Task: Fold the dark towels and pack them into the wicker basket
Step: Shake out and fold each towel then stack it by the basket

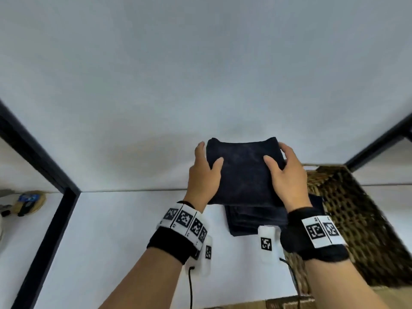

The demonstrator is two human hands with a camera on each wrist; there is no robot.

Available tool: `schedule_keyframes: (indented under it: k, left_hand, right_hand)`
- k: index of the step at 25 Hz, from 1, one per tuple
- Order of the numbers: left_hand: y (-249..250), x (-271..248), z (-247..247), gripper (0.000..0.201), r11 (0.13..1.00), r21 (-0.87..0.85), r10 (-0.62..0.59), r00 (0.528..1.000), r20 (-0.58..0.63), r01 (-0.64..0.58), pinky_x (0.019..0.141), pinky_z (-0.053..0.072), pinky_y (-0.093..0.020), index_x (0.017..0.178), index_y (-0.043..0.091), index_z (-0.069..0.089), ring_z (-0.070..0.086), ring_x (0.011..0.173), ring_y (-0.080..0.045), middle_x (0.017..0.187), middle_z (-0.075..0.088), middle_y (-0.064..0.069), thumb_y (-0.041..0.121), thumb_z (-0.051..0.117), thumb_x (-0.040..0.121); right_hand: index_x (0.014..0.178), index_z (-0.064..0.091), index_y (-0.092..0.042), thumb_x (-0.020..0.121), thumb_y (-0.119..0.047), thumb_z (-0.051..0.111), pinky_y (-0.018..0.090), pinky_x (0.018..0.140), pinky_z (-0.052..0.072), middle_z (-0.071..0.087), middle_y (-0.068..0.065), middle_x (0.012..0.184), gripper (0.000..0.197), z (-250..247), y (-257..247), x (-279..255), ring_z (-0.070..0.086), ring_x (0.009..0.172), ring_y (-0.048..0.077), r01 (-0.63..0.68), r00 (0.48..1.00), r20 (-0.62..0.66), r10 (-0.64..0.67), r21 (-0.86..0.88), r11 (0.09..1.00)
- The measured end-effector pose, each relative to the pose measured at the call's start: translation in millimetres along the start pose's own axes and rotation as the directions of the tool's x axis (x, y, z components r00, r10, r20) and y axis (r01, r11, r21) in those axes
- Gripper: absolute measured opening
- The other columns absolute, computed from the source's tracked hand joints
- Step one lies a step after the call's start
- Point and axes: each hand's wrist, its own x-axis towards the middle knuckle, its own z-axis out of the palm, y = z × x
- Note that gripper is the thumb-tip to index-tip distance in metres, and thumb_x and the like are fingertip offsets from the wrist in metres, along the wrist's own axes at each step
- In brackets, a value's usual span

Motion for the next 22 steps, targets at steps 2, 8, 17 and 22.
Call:
schedule_keyframes:
  k: [2, 8, 17, 22]
  left_hand:
    - [9.0, 15.8, 38.6, 0.063, 0.996, 0.073, 0.043, 0.997, 0.066, -0.048, 0.103, 0.042, -0.034, 0.151, 0.025, 0.019, 0.051, 0.124, -0.024, 0.138, 0.051, -0.006, 0.029, 0.051, 0.097]
    - [-36.3, 50.5, 140.3, 0.073, 0.541, 0.815, -0.156, 0.928, 0.338, -0.206, 0.113, 0.026, -0.050, 0.154, 0.019, -0.001, 0.013, 0.146, -0.034, 0.162, -0.005, -0.008, 0.053, 0.032, 0.098]
    - [4.0, 75.0, 202.5, 0.039, 0.136, 0.935, -0.140, 0.928, 0.346, -0.329, 0.110, 0.024, -0.053, 0.132, 0.013, 0.046, 0.030, 0.134, -0.036, 0.141, 0.043, -0.013, 0.030, 0.038, 0.097]
    - [-3.9, 61.3, 266.7, 0.055, 0.158, 0.917, -0.200, 0.897, 0.394, -0.367, 0.106, 0.024, -0.066, 0.144, 0.017, 0.030, 0.026, 0.135, -0.045, 0.149, 0.029, -0.016, 0.050, 0.032, 0.099]
  right_hand:
    - [0.137, 0.048, -0.022, 0.094, -0.031, 0.058, 0.026, 0.094, 0.041, 0.062, -0.001, 0.127, 0.045, -18.8, 34.2, 30.1, 0.057, 0.116, 0.020, 0.004, 1.000, -0.014, -0.005, -0.076, 0.997]
    - [0.142, 0.041, -0.020, 0.096, -0.041, 0.050, 0.042, 0.093, 0.045, 0.049, 0.017, 0.133, 0.050, -4.5, 160.4, 79.6, 0.052, 0.118, 0.035, -0.051, 0.957, 0.233, 0.175, -0.460, 0.887]
    - [0.114, 0.063, -0.010, 0.093, -0.026, 0.060, 0.031, 0.086, 0.047, 0.069, 0.011, 0.109, 0.027, -66.8, 268.3, 118.6, 0.063, 0.101, 0.029, -0.376, 0.919, 0.085, 0.385, -0.106, 0.921]
    - [0.136, 0.040, -0.006, 0.087, -0.027, 0.067, 0.043, 0.100, 0.044, 0.056, 0.025, 0.130, 0.059, -79.5, 367.1, 108.6, 0.055, 0.118, 0.040, -0.660, 0.674, 0.115, 0.730, -0.351, 0.665]
